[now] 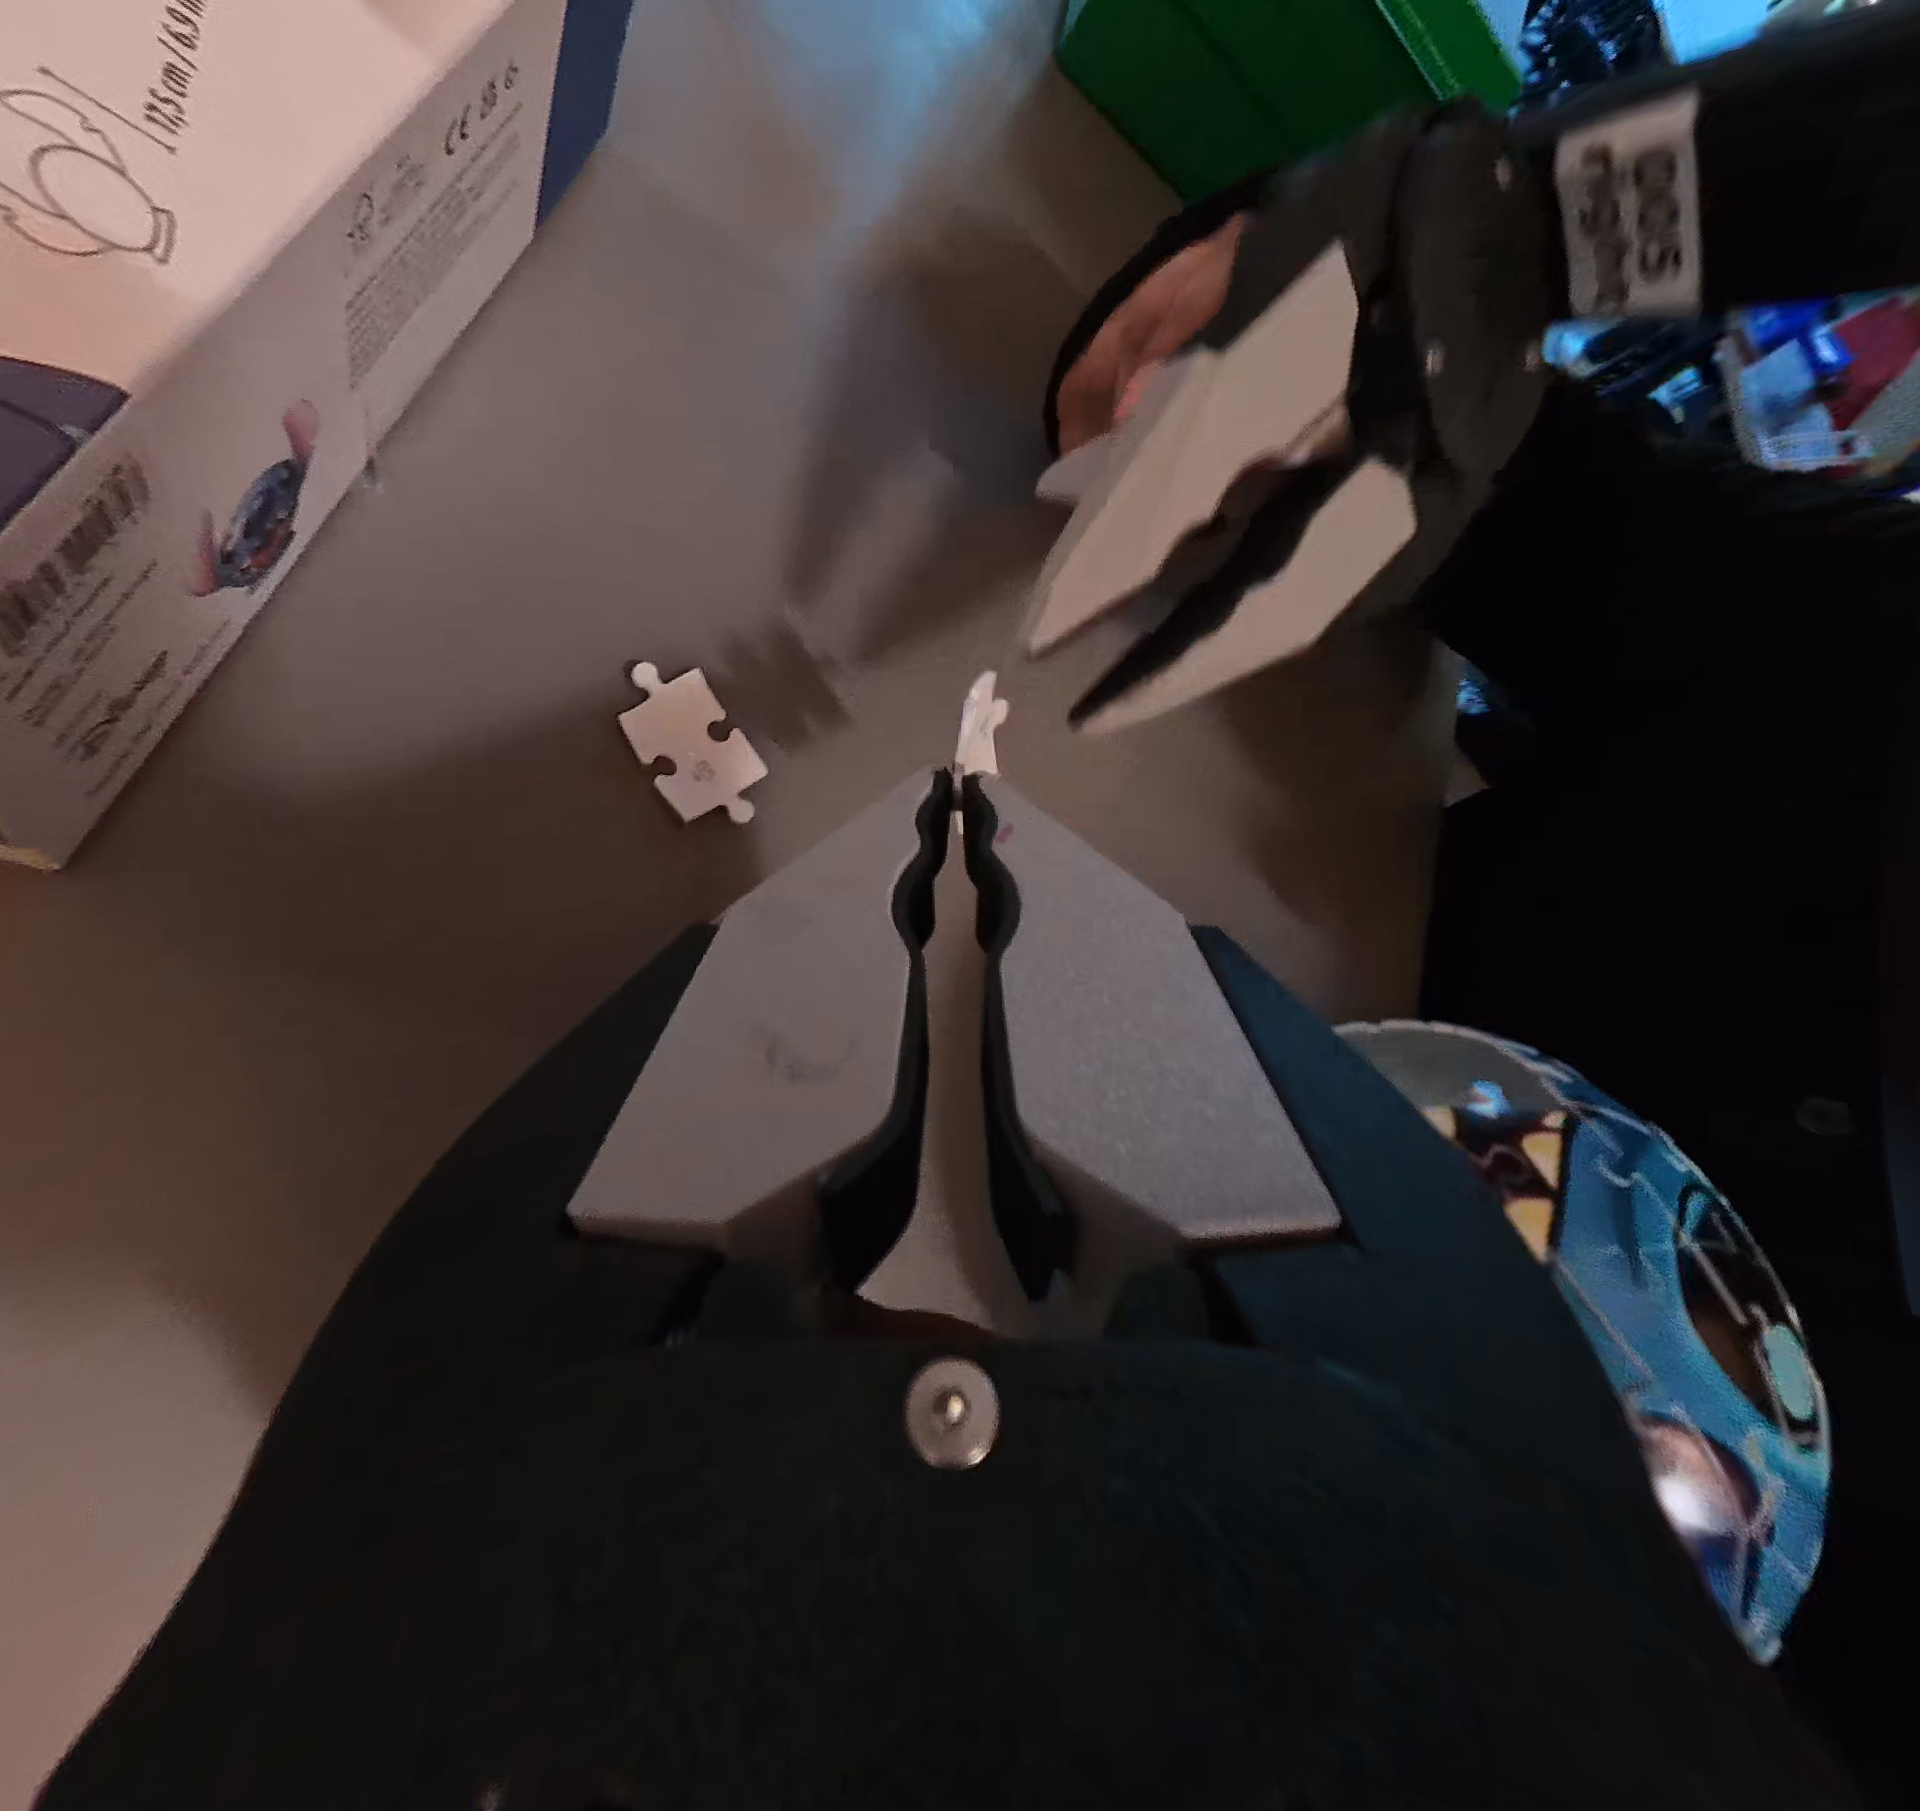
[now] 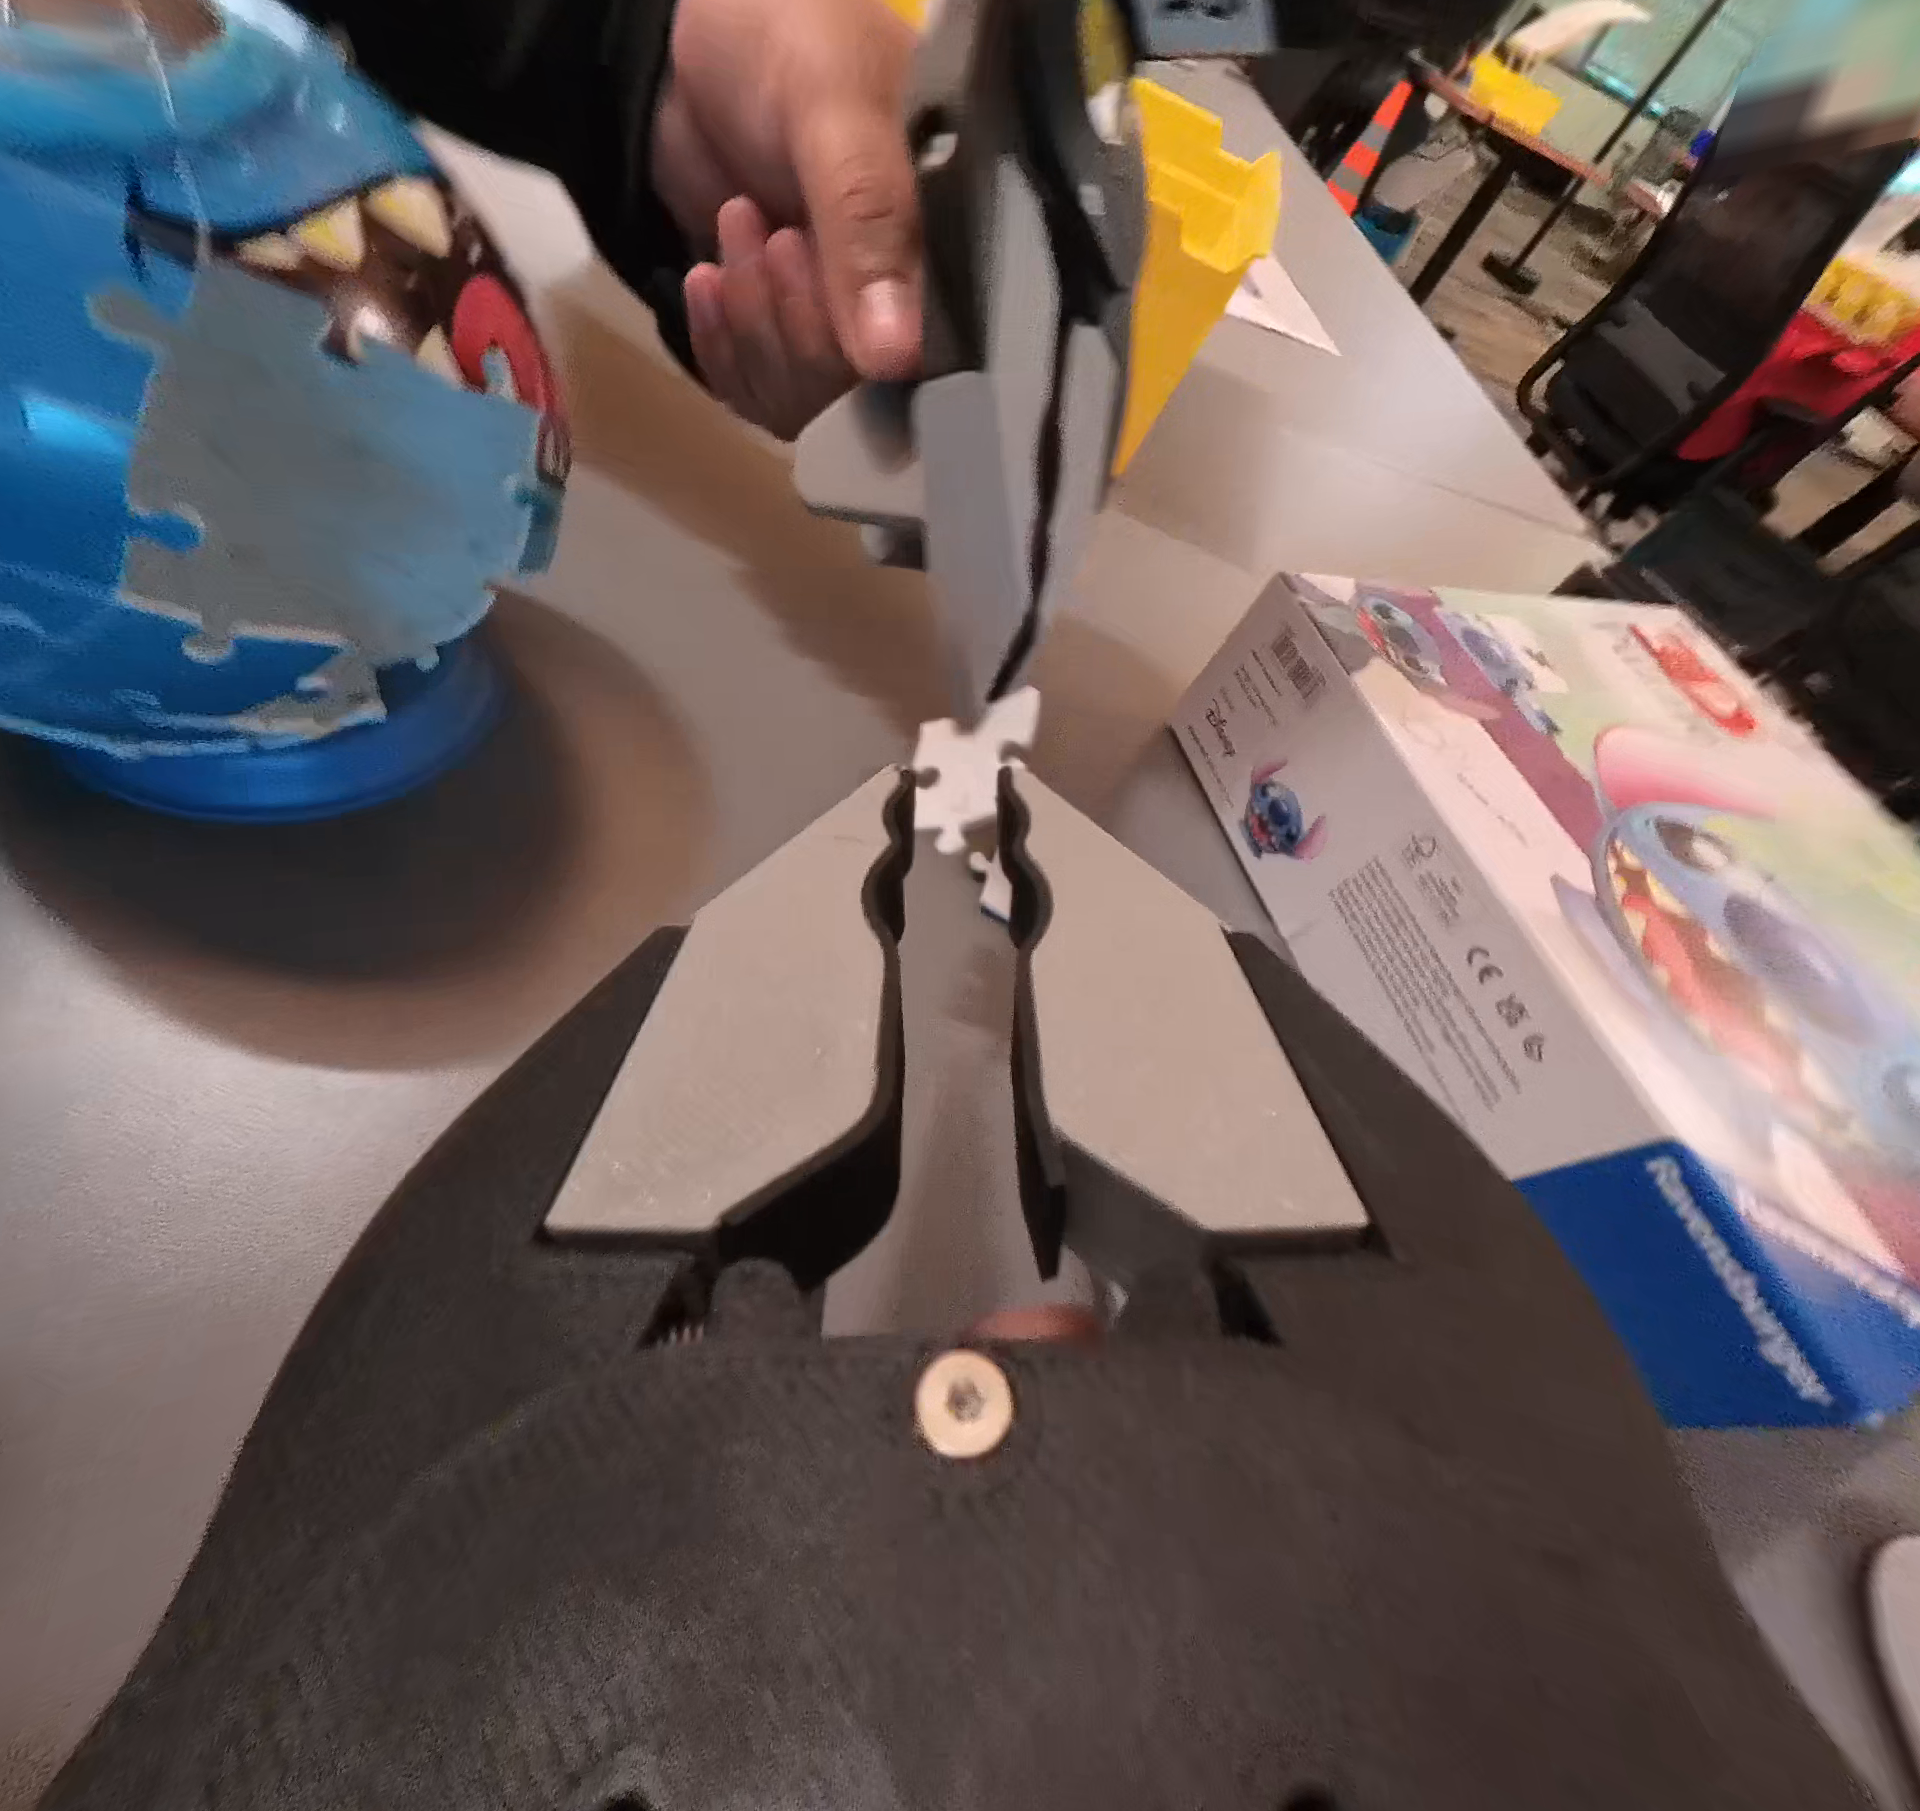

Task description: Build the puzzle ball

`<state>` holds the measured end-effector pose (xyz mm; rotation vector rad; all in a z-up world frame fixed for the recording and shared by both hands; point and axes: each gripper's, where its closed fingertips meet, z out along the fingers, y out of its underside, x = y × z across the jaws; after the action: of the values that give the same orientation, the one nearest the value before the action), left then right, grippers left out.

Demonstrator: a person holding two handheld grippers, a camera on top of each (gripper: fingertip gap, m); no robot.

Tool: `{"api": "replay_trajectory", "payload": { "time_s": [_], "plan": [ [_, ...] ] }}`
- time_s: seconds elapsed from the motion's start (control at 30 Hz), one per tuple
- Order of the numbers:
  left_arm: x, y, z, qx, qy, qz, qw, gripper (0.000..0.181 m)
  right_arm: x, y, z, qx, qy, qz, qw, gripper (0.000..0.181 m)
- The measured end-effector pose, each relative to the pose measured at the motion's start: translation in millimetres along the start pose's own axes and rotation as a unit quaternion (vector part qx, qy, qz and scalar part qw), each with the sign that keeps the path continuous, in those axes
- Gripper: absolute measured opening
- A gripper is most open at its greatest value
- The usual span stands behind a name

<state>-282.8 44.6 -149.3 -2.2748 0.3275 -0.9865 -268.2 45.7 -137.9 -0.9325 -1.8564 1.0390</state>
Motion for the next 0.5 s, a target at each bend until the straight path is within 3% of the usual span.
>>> {"api": "replay_trajectory", "payload": {
  "time_s": [0.1,0.23,0.43,0.5],
  "plan": [
    [3.2,-2.3,-10.5,0.02,-0.01,0.036,0.999,0.0,12.2,-0.4,-3.8,0.011,-0.041,0.124,0.991,0.015],
    [14.7,-6.0,-19.3,0.051,-0.017,0.082,0.995,0.0,3.1,-10.1,7.6,0.023,-0.118,0.243,0.963,0.027],
    [16.1,1.4,-21.0,0.074,-0.035,0.117,0.99,0.0,-12.2,-16.0,24.6,0.002,-0.177,0.298,0.938,0.0],
    [16.6,3.3,-22.8,0.09,-0.031,0.117,0.989,0.0,-12.2,-18.5,25.5,0.005,-0.193,0.312,0.93,0.0]
  ]
}}
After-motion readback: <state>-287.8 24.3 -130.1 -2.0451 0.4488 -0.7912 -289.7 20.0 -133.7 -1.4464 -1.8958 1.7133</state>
